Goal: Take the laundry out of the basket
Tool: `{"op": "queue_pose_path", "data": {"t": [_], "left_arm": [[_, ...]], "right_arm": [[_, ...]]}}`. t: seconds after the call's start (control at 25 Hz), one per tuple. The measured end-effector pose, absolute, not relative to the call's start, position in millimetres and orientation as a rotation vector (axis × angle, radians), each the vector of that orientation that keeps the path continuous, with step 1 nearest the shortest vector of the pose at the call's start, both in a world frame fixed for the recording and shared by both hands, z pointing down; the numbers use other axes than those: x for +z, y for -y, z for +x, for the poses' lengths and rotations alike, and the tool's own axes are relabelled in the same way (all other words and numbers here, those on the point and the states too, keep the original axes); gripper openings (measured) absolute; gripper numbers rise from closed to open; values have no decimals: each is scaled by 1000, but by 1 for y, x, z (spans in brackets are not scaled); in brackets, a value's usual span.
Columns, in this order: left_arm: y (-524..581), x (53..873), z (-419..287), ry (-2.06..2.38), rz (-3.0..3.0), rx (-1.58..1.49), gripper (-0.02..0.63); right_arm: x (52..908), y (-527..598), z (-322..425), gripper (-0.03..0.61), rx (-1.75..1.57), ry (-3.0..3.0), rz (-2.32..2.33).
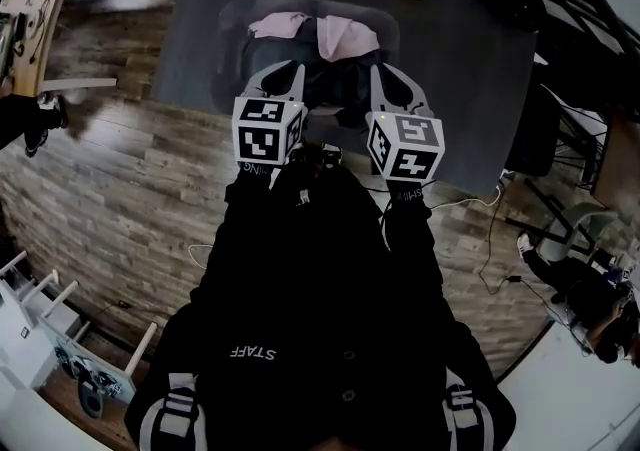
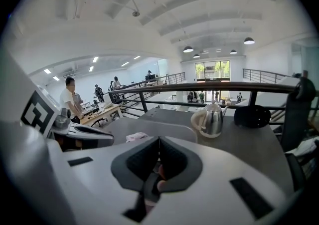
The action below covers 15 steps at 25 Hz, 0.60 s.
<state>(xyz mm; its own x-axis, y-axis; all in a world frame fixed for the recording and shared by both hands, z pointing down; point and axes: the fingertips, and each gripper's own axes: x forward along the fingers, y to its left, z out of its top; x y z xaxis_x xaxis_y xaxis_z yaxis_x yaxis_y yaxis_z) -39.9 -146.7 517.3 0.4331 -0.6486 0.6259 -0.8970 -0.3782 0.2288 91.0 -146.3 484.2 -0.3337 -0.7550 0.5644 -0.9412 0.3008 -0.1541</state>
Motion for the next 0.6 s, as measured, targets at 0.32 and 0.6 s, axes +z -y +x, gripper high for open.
{"op": "queue_pose_path", "data": {"t": [0.32, 0.6], "left_arm": [[161, 569, -28, 1110, 2129, 817, 196], [167, 602, -15, 969, 2095, 929, 392]], "right_arm": [[494, 167, 93, 14, 696, 2188, 1508], [506, 181, 94, 14, 726, 2179, 1491]]}}
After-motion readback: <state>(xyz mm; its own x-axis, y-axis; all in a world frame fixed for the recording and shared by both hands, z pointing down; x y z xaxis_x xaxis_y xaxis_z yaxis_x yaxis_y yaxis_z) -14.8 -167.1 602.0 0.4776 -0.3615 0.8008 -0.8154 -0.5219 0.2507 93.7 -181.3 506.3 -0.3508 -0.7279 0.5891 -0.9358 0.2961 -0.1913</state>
